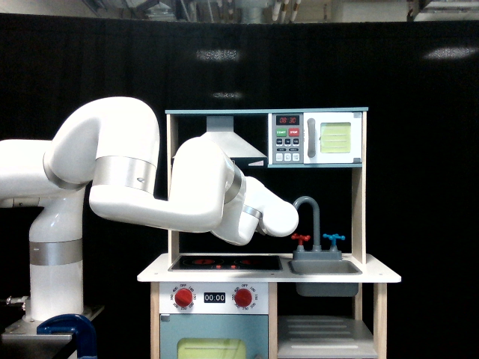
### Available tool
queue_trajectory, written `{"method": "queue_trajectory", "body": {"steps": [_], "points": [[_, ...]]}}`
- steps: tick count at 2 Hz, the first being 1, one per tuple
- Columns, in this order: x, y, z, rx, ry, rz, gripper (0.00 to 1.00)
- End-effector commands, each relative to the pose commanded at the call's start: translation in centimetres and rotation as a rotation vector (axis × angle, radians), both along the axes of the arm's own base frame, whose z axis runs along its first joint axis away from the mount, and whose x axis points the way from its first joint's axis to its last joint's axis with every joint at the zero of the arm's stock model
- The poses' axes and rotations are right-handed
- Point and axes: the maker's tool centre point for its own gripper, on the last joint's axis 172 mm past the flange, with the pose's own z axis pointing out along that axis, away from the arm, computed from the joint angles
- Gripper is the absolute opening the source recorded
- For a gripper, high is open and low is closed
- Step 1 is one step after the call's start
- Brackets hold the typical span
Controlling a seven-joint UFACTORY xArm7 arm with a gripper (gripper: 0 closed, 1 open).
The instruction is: Turn on the faucet
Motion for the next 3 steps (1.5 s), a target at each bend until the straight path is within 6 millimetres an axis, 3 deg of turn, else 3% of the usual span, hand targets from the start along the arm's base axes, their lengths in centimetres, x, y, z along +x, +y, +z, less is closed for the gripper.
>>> {"method": "queue_trajectory", "body": {"steps": [1, 2, 3], "points": [[0.2, 1.8, 0.3, 0.000, 0.000, 0.000, 1.00], [3.0, 1.8, 0.6, 0.000, 0.000, 0.000, 1.00], [5.1, -0.3, 0.4, 0.000, 0.000, 0.000, 1.00]]}}
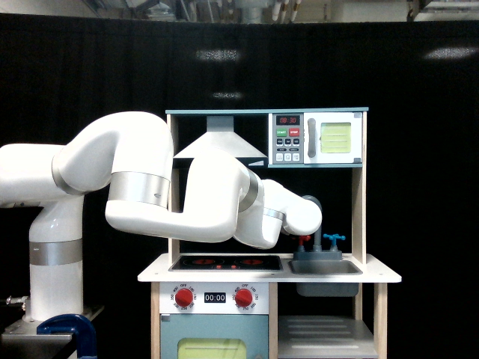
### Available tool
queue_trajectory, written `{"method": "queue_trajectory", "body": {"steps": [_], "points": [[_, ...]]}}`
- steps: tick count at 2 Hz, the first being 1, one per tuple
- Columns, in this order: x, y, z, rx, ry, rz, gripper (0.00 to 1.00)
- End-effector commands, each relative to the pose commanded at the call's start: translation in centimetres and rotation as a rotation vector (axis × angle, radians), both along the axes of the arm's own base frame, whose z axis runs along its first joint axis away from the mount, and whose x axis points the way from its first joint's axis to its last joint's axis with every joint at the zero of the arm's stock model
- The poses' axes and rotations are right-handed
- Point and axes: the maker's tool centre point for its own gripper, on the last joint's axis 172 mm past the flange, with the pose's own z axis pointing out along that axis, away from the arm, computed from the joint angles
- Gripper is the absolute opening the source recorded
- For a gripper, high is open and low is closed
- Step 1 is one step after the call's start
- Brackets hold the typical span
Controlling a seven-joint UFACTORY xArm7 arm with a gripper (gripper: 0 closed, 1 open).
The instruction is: Turn on the faucet
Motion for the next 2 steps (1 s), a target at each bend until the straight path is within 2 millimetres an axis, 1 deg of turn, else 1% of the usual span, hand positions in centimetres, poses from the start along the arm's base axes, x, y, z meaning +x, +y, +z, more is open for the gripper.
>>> {"method": "queue_trajectory", "body": {"steps": [1, 2], "points": [[2.6, -3.4, 0.4, 0.000, 0.000, 0.000, 1.00], [5.4, -6.2, 0.5, 0.000, 0.000, 0.000, 1.00]]}}
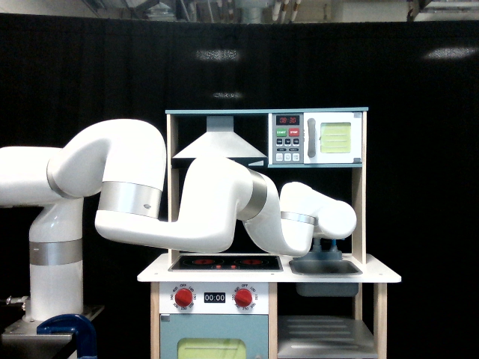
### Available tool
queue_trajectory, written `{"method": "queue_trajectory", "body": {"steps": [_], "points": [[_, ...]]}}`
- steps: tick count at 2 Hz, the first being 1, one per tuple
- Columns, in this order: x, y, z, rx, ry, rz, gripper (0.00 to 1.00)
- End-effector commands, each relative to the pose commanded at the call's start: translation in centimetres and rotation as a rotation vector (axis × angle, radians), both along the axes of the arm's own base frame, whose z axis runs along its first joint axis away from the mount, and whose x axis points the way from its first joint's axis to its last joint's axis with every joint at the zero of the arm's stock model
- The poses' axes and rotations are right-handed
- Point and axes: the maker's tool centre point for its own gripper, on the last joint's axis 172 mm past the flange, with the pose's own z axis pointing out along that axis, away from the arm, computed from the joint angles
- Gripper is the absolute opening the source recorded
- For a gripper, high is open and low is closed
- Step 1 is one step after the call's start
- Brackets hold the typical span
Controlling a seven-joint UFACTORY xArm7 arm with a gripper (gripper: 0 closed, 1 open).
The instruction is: Turn on the faucet
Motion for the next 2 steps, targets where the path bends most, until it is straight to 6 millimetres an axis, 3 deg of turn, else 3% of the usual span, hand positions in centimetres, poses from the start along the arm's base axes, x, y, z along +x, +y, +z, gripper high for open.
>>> {"method": "queue_trajectory", "body": {"steps": [1, 2], "points": [[-0.6, -1.1, 0.3, 0.000, 0.000, 0.000, 1.00], [-8.0, -11.2, 2.1, 0.000, 0.000, 0.000, 1.00]]}}
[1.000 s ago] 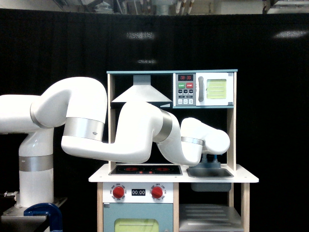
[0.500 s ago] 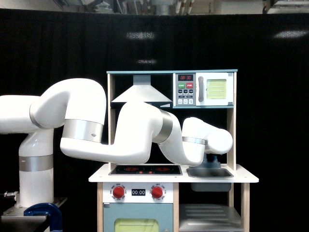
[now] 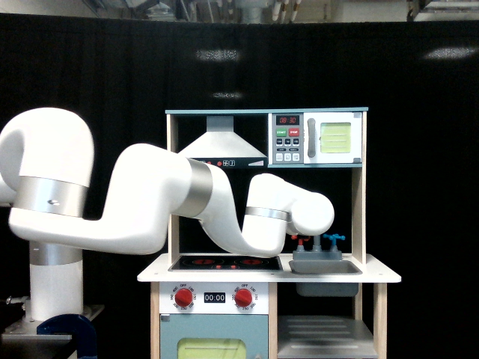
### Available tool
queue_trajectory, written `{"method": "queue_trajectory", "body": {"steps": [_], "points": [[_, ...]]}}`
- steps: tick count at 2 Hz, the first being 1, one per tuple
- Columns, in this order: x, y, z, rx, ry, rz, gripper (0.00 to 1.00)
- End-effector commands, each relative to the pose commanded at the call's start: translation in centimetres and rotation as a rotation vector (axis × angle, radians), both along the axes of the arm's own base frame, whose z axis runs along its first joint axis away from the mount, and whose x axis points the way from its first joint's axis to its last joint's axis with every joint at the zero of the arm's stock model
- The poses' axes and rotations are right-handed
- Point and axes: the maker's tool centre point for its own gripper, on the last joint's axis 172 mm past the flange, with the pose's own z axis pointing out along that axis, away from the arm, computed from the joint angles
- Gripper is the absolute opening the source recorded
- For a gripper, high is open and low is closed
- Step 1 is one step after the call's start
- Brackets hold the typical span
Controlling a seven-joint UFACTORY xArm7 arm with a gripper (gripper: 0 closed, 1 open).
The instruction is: Turn on the faucet
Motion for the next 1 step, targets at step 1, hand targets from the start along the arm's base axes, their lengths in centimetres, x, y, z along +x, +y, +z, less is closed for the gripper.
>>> {"method": "queue_trajectory", "body": {"steps": [1], "points": [[-5.80, -8.60, 1.40, 0.000, 0.000, 0.000, 1.00]]}}
